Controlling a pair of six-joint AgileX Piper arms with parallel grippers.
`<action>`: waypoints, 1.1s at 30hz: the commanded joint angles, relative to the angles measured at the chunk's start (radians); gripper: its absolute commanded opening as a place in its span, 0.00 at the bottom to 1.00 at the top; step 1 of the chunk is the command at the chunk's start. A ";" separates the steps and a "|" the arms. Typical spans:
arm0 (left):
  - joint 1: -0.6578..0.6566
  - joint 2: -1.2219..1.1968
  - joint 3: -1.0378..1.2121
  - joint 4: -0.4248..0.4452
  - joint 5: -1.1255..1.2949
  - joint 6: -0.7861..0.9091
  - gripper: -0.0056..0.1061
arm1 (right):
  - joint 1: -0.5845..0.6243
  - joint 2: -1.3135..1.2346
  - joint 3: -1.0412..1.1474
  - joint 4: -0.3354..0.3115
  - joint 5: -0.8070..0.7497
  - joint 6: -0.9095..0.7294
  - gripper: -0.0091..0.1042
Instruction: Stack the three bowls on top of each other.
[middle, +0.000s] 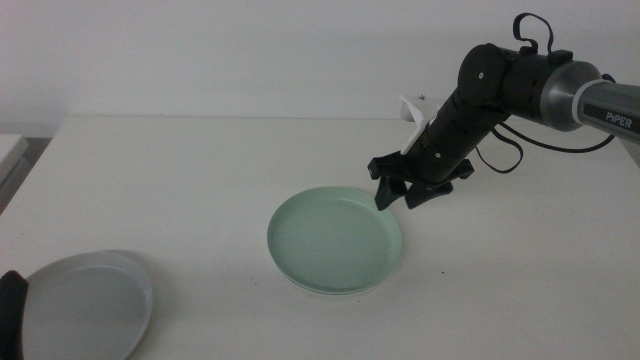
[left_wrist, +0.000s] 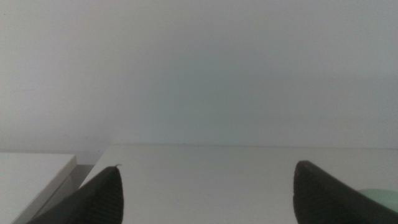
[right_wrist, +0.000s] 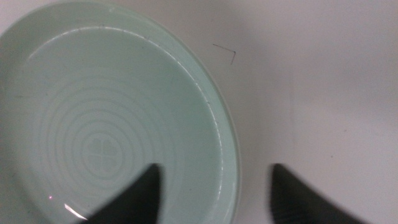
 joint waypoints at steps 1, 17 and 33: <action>0.000 -0.003 0.000 0.002 -0.010 -0.002 0.89 | 0.003 -0.006 0.003 -0.015 0.011 -0.008 0.55; 0.000 -0.003 0.000 0.002 -0.010 -0.002 0.89 | -0.137 -0.691 0.122 -0.125 -0.006 -0.075 0.90; 0.000 -0.003 0.000 0.002 -0.010 0.000 0.89 | -0.148 -1.287 0.443 0.009 0.098 -0.220 0.90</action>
